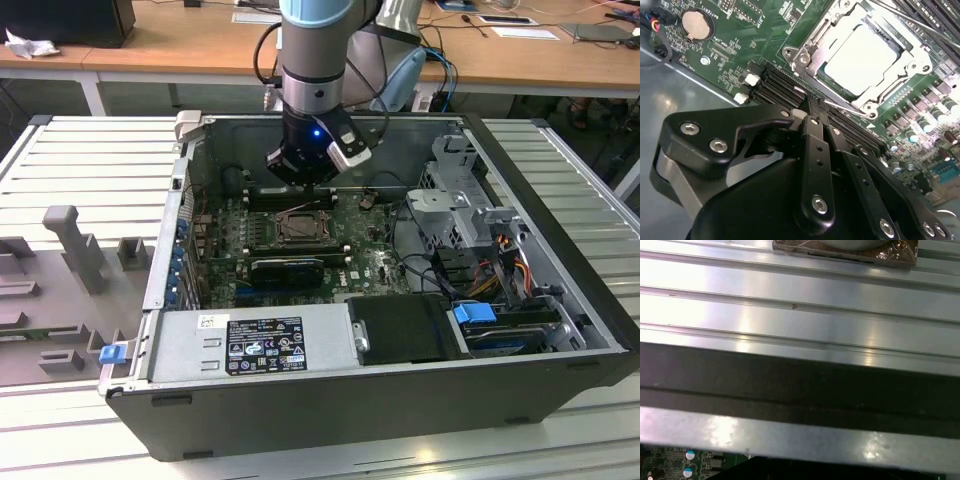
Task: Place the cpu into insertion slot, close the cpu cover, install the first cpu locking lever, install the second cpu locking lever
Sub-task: 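Install the first cpu locking lever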
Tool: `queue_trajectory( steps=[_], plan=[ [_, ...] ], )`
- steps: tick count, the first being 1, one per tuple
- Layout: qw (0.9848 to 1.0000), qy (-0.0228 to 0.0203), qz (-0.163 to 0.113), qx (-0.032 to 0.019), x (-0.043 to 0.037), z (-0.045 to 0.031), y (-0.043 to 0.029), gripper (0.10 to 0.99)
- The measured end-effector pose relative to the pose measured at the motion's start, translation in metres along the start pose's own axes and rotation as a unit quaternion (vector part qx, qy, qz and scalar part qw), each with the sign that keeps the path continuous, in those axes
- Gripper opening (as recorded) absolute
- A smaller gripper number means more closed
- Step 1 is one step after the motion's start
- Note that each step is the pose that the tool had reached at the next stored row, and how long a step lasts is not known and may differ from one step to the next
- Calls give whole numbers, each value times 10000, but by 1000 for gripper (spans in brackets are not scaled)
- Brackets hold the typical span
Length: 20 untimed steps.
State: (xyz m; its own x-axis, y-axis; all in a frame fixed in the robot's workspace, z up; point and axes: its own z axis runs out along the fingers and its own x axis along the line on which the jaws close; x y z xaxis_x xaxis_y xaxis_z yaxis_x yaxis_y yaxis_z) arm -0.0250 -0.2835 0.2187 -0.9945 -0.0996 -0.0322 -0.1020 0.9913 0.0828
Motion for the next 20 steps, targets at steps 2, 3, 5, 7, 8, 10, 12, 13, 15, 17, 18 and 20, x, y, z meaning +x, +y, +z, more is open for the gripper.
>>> queue_trajectory(
  steps=[2, 3, 5, 7, 8, 10, 12, 13, 15, 17, 18, 20],
  plan=[
    [10000, 0, 0, 0, -5, 18, -6, 106],
    [10000, 0, 0, 0, -12, 37, -9, 106],
    [10000, 0, 0, 0, -24, 68, -13, 106],
    [10000, 0, 1, 0, -28, 102, -16, 106],
    [10000, 0, 1, 0, -28, 113, -17, 106],
    [10000, 0, 0, 0, -29, 124, -18, 106],
    [10000, 0, 0, 0, -32, 131, -19, 106],
    [10000, 0, 0, 0, -32, 135, -19, 106],
    [10000, 1, 0, 1, -34, 142, -20, 106],
    [10000, 1, 0, 3, -34, 146, -24, 106],
    [10000, 0, 0, 4, -34, 149, -29, 106],
    [10000, 1, -1, 11, -33, 148, -40, 106]
  ],
)
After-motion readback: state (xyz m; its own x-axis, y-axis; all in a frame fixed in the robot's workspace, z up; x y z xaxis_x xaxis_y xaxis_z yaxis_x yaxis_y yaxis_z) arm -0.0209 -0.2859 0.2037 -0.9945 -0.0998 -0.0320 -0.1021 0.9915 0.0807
